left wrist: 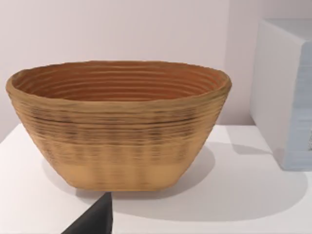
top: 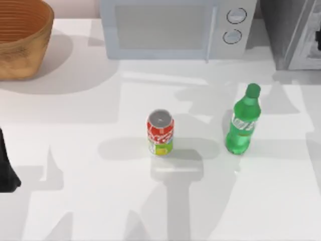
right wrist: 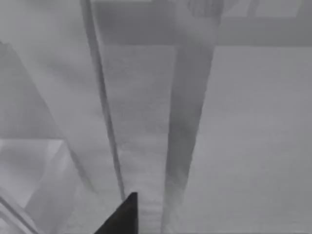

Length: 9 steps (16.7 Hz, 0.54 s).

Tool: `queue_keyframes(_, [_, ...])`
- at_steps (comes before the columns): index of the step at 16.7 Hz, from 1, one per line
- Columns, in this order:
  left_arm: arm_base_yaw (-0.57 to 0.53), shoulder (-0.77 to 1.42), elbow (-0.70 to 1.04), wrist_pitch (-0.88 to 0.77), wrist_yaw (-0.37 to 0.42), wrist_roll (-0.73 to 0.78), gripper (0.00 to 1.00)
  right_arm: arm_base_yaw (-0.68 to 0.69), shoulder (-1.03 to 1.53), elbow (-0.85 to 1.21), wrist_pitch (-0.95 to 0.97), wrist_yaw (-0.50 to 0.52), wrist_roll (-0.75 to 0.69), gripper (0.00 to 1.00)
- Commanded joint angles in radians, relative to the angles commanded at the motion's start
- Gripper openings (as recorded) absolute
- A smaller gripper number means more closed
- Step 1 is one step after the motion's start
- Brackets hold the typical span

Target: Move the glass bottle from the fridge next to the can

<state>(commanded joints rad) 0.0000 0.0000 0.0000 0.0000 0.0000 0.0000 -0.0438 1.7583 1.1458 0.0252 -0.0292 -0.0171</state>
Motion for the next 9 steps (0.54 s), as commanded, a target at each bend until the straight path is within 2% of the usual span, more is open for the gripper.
queue_keyframes(5, [0.0,0.0,0.0,0.0,0.0,0.0,1.0,0.003,0.176,0.23,-0.047,0.002,0.001,1.0])
queue_keyframes(9, [0.0,0.0,0.0,0.0,0.0,0.0,1.0,0.004,0.225,0.293,-0.061,0.003,0.002,1.0])
